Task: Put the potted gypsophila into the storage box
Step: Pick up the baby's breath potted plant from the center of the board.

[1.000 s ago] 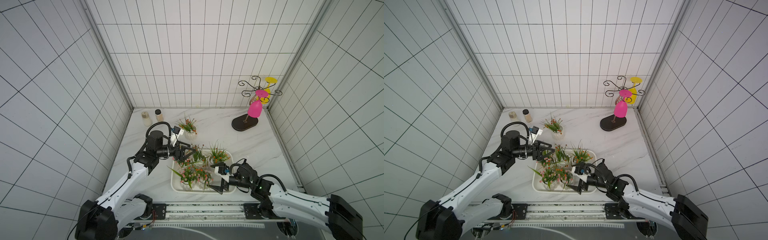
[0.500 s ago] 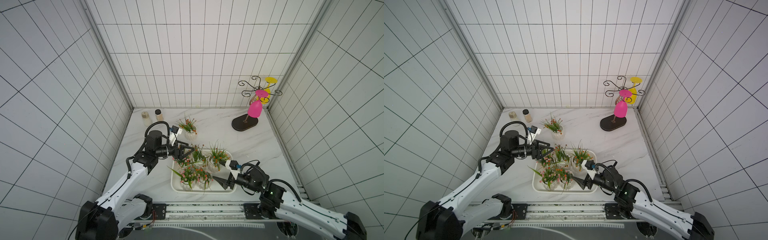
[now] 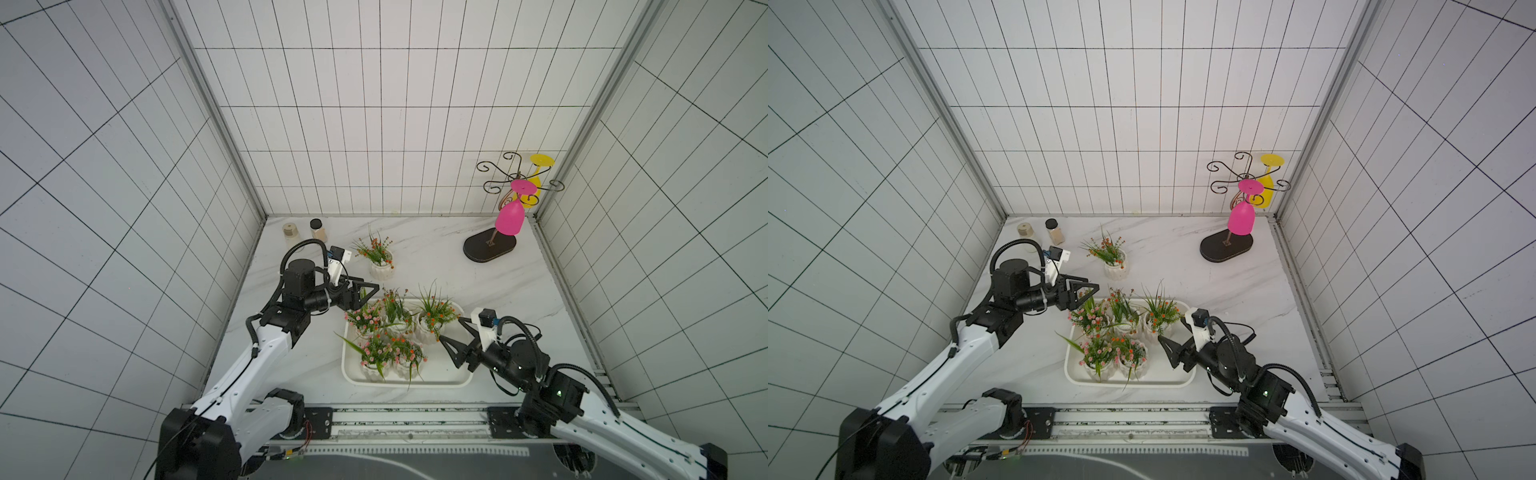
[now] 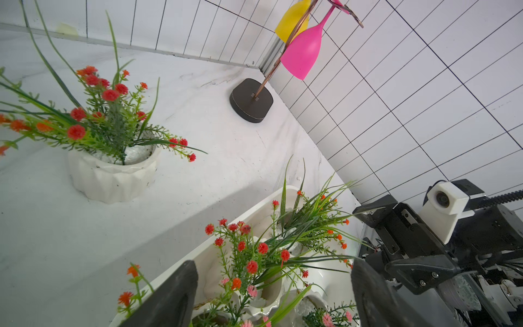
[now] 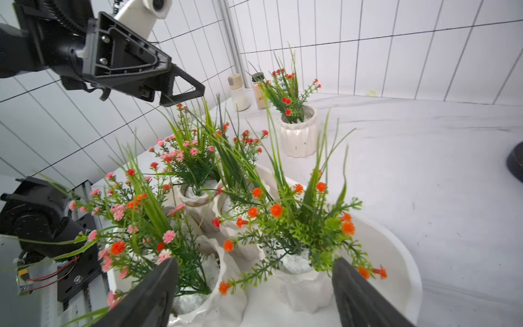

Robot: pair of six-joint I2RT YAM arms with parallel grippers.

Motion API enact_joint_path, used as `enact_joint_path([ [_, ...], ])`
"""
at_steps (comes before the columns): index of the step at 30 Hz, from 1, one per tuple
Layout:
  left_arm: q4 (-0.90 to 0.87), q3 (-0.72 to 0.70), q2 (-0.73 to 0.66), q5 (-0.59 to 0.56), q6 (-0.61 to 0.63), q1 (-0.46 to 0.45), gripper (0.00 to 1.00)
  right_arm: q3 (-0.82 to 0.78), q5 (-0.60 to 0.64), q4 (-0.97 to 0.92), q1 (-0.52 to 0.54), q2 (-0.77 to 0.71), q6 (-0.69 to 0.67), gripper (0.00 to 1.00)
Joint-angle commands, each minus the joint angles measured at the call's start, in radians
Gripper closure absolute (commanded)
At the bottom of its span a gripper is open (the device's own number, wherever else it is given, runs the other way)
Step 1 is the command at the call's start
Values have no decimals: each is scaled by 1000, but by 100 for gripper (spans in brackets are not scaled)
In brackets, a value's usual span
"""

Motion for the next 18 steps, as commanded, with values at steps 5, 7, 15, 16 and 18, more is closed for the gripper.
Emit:
enact_joint_path([
  [5,-86,53,4,-168,-16,6,12,276,153,-112,-13,100,89,10],
  [7,-106,61,15,-203,-15,6,12,328,143,-151,-39,144,98,9],
  [15,-109,44,-21,-343,55,7,11,428,-162,-222,-329,270,103,9],
  [16,-108,40,-26,-354,60,6,11,435,-209,-228,-373,288,99,9],
  [18,-107,39,-25,-365,67,5,9,444,-299,-232,-453,328,99,9],
])
